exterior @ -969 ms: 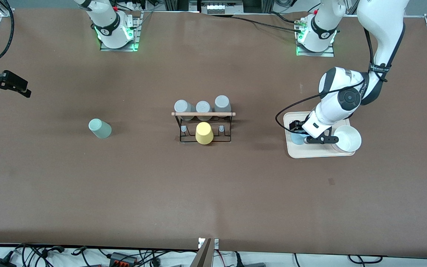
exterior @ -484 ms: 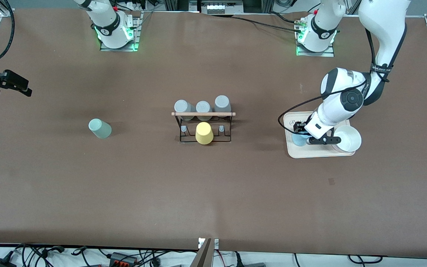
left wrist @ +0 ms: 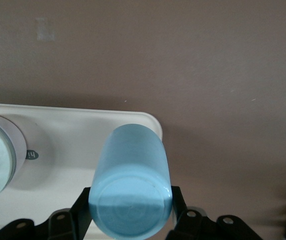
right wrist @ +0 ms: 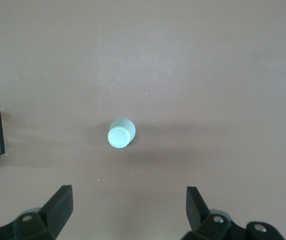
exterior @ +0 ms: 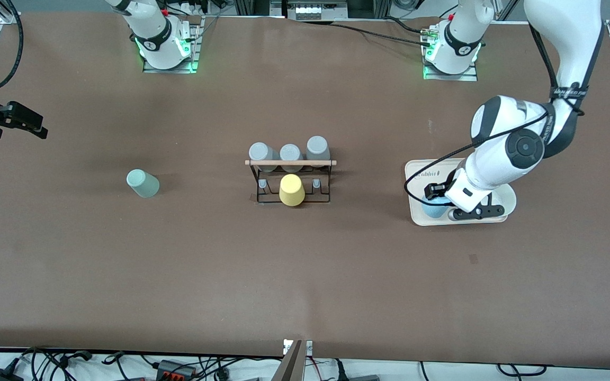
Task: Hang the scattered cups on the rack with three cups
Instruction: 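Lift the light blue cup with the left gripper toward the rack, then hang the light blue cup on a rack peg beside the yellow cup, then release the cup and withdraw the left gripper while the right gripper reaches out, then grasp the pale teal cup on the table with the right gripper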
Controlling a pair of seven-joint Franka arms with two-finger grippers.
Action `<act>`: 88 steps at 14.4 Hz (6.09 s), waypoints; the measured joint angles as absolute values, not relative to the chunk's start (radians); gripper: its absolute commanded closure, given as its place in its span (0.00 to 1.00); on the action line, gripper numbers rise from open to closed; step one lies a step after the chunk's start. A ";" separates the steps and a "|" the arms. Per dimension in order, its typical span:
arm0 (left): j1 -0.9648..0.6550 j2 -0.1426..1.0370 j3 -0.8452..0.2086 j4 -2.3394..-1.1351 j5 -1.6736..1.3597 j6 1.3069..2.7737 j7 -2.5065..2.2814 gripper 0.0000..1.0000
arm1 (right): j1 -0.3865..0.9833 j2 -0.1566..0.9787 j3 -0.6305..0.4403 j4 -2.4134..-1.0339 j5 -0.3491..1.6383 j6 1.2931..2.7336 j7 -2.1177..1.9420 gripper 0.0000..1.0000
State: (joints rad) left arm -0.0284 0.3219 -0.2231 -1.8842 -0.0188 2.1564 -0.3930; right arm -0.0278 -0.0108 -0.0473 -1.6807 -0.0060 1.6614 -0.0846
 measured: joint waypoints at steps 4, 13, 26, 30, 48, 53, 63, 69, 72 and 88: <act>-0.140 0.319 -0.233 -1.756 -0.019 2.067 -0.622 0.57 | -0.027 0.005 -0.044 -1.680 -0.006 1.664 -0.085 0.00; -0.419 0.466 -0.236 -1.492 -0.019 1.983 -1.050 0.57 | -0.021 0.033 -0.040 -1.680 -0.006 1.668 -0.085 0.00; -0.516 0.633 -0.231 -1.366 -0.015 1.983 -1.150 0.57 | -0.021 0.036 -0.040 -1.679 -0.006 1.679 -0.085 0.00; -0.523 0.661 -0.229 -1.364 -0.002 1.996 -1.152 0.56 | -0.021 0.036 -0.040 -1.679 -0.006 1.679 -0.085 0.00; -0.531 0.676 -0.222 -1.335 0.023 2.012 -1.152 0.21 | -0.017 0.036 -0.040 -1.679 -0.006 1.679 -0.085 0.00; -0.529 0.652 -0.222 -1.328 0.027 1.986 -1.152 0.24 | -0.007 0.036 -0.040 -1.679 -0.006 1.678 -0.085 0.00; -0.506 0.645 -0.220 -1.333 0.033 1.886 -1.080 0.19 | -0.007 0.040 -0.040 -1.679 -0.006 1.676 -0.085 0.00; -0.298 0.504 -0.217 -1.323 0.034 1.757 -0.903 0.07 | -0.007 0.046 -0.039 -1.679 -0.006 1.675 -0.085 0.00; -0.196 0.422 -0.216 -1.324 0.034 1.706 -0.794 0.02 | -0.002 0.064 -0.039 -1.681 -0.006 1.661 -0.085 0.00; 0.046 0.066 -0.052 -1.549 -0.002 1.591 -0.013 0.00 | 0.056 0.289 -0.040 -1.925 -0.012 2.014 -0.057 0.00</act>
State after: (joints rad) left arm 0.0459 0.0659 -0.0518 -1.5490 -0.0016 1.5911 -0.0125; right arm 0.0564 0.2891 -0.0402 -1.9254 -0.0117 2.0142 -0.0567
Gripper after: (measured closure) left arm 0.000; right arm 0.000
